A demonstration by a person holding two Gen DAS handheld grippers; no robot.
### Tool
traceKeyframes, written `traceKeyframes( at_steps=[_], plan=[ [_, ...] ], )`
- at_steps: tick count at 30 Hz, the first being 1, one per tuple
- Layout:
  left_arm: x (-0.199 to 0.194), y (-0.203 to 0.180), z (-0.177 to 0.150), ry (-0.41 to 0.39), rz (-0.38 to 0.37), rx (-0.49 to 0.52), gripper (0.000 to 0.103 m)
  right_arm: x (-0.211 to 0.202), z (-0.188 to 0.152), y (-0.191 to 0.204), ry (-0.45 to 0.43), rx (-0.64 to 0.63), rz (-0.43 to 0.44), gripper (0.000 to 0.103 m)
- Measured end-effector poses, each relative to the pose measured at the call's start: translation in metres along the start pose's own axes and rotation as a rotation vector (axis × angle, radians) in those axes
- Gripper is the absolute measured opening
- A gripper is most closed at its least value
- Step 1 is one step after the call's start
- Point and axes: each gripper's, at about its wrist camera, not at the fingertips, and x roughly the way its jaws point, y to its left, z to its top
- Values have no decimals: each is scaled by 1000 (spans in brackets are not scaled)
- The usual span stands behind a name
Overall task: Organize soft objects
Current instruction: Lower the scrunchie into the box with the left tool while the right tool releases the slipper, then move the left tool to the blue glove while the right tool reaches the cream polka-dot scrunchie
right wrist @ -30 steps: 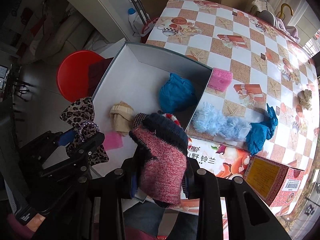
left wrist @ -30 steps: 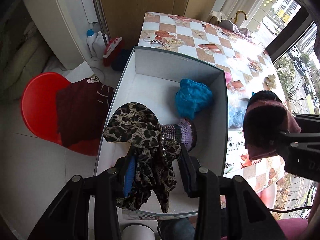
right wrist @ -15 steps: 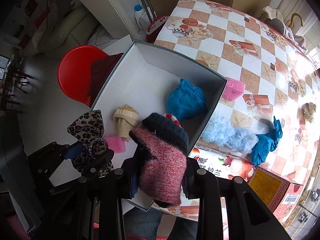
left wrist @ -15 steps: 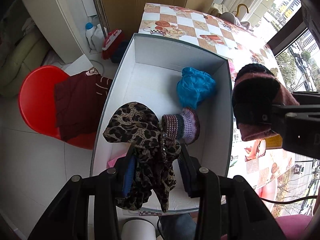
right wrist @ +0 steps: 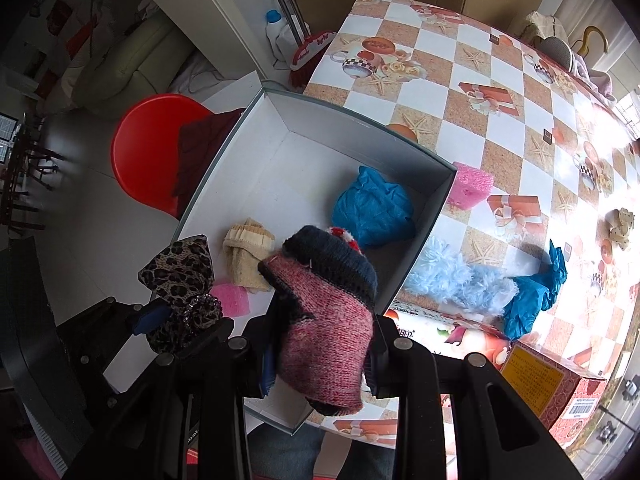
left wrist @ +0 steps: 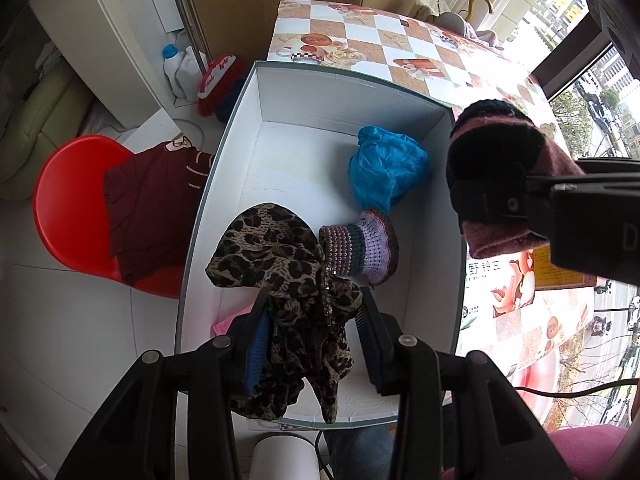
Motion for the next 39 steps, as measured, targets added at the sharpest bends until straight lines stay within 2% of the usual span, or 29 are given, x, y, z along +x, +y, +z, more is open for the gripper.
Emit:
traceKeyframes(
  at_steps=[12,14,15,16,17,18,21,23,24,25,26,27,31,39],
  plan=[
    [-3,-3,2,-15,8,12,50,6,8,3,12,-20,-1,33],
    [-4,-3,2,-16,12,8,54,6,9,4,14,-28,12,33],
    [-4,-3,2,-16,19,5,61,6,10,5,16,-33,19,34],
    [-4,-3,2,-15,27,1,68,5,11,6,16,-37,25,41],
    [-4,-2,2,-16,31,-3,70,4,12,6,13,-38,27,54],
    [-4,-2,2,-11,31,-8,72,2,12,6,6,-39,30,58],
    [1,1,2,25,-4,-33,77,-2,14,5,-2,-36,32,61],
    [0,3,1,13,-38,-53,82,-3,15,4,4,-31,35,65],
    [0,3,1,8,-52,-61,84,-4,16,3,7,-26,36,72],
    [-1,4,1,6,-69,-72,89,-5,16,1,6,-19,37,90],
    [-2,6,2,1,-88,-87,92,-6,16,-1,5,-11,23,100],
    [-2,7,3,1,-98,-100,103,-7,16,-4,6,-2,24,102],
    [-3,9,10,0,-100,-131,103,-7,20,-11,53,30,38,102],
    [-17,6,19,-19,-101,-123,103,-28,19,-22,16,61,69,102]
  ],
)
